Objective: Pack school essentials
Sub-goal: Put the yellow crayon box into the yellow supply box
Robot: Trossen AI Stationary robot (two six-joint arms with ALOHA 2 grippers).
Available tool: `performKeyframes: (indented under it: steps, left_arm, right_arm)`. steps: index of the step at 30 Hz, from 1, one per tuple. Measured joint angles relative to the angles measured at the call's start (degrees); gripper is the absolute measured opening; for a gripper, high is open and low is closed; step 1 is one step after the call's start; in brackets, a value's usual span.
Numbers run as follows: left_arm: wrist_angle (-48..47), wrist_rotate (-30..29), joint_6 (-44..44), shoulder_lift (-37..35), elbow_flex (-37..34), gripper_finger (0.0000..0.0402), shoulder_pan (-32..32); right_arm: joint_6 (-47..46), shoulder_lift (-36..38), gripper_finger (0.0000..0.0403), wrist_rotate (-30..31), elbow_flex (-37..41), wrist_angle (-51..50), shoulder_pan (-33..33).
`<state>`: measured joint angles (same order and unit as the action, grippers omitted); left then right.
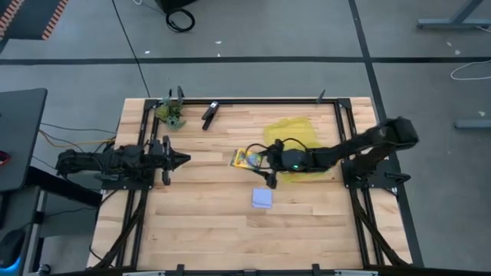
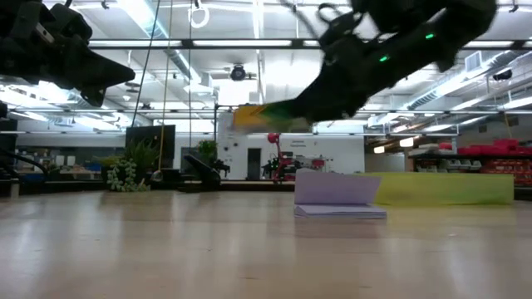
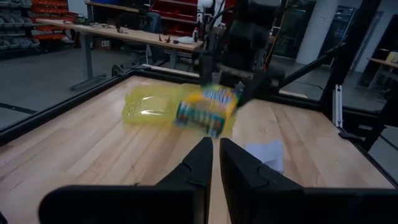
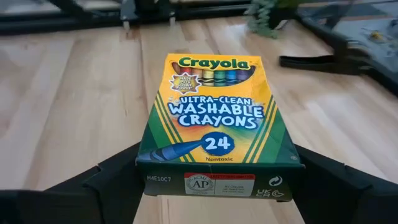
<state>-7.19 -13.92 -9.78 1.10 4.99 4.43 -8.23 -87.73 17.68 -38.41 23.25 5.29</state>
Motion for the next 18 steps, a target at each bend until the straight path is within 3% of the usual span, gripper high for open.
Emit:
performKeyframes:
  steps: [8,18]
  left_arm:
    - [0.0,0.1,0.0,0.0,0.0,0.0030,0.0]
    - [0.0,0.0,0.0,0.0,0.0,0.0038,0.0]
  right_arm:
    - [-7.9,15.6,0.0349,10.9,9.1,-9.4,5.9]
    - [-15.4,28.7,0.0349,12.6,14.1,-23.5,10.5]
